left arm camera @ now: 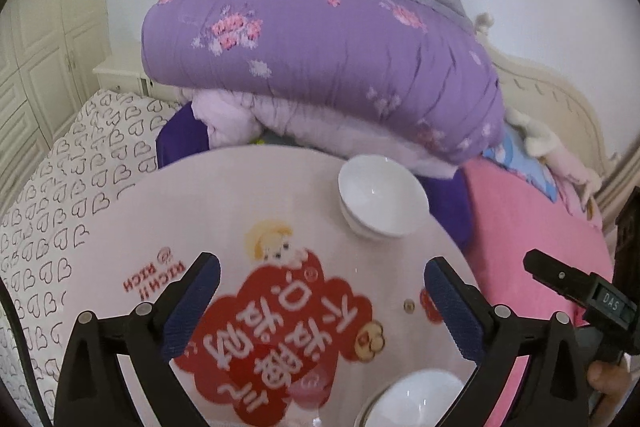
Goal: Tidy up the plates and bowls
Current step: 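Move both open grippers toward the last white bowl on the table, then close both grippers on the rim of the last white bowl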
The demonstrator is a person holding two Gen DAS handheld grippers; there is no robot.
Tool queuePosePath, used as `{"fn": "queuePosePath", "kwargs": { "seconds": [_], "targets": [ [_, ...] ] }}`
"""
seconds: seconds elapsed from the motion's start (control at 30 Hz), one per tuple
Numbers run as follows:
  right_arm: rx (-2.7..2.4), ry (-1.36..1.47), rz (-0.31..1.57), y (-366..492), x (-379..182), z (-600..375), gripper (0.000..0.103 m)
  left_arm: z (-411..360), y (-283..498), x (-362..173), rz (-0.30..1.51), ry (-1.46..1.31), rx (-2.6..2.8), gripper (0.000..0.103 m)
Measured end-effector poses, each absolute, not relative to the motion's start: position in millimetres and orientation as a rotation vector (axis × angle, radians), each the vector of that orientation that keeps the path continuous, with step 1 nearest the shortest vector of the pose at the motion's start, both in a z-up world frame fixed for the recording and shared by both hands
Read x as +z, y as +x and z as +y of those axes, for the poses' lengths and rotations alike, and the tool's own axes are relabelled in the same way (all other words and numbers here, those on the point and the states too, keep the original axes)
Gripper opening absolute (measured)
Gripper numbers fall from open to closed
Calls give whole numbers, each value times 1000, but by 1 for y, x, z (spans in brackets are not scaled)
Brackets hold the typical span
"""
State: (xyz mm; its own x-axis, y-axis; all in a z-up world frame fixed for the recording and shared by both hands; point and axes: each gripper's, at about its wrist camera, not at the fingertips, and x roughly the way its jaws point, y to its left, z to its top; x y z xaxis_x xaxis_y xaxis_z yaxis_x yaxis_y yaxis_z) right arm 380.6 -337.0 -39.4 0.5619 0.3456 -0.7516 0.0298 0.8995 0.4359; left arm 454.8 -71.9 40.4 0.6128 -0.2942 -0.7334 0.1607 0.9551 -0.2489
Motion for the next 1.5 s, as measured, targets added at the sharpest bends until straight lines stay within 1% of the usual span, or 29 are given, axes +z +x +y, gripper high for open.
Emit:
{"fn": "queuePosePath", "kwargs": {
  "seconds": [0.23, 0.6, 0.73, 0.8, 0.83, 0.87, 0.9, 0.93, 1.0, 1.03, 1.07, 1.1, 1.13, 1.17, 1.2, 1.5],
  "targets": [
    [191, 407, 975, 428, -46, -336, 103, -84, 503, 27, 878, -183, -236, 102],
    [196, 427, 1103, 494, -103, -325, 103, -119, 609, -43, 1043, -213, -255, 102],
    [190, 424, 1146, 512, -119, -322, 94, -128, 644, -69, 1107, -235, -252, 98],
    [191, 423, 1172, 518, -127, -319, 87, -132, 662, -80, 1135, -243, -255, 89],
    [193, 424, 1184, 521, -131, -318, 77, -134, 670, -87, 1156, -249, -254, 85],
    [198, 422, 1198, 523, -135, -315, 69, -137, 677, -94, 1173, -257, -259, 77],
    [204, 420, 1206, 525, -138, -313, 66, -138, 680, -100, 1184, -262, -265, 68],
    [211, 419, 1212, 526, -140, -312, 60, -139, 684, -105, 1196, -264, -270, 64],
    [227, 418, 1220, 526, -143, -308, 50, -142, 694, -116, 1219, -272, -273, 46],
    [230, 415, 1221, 526, -144, -307, 41, -143, 697, -120, 1227, -284, -284, 44],
    [232, 412, 1222, 526, -144, -305, 29, -142, 700, -122, 1232, -308, -303, 37],
    [244, 416, 1220, 525, -144, -304, 24, -142, 705, -126, 1236, -339, -330, 27],
    [256, 420, 1217, 525, -143, -302, 17, -141, 704, -126, 1238, -359, -348, 23],
    [259, 413, 1214, 525, -141, -299, 12, -142, 705, -127, 1239, -370, -360, 15],
    [249, 398, 1213, 524, -140, -295, 12, -144, 707, -127, 1238, -365, -365, 7],
    [224, 379, 1216, 510, -128, -283, 11, -143, 698, -125, 1233, -351, -338, 7]
  ]
}}
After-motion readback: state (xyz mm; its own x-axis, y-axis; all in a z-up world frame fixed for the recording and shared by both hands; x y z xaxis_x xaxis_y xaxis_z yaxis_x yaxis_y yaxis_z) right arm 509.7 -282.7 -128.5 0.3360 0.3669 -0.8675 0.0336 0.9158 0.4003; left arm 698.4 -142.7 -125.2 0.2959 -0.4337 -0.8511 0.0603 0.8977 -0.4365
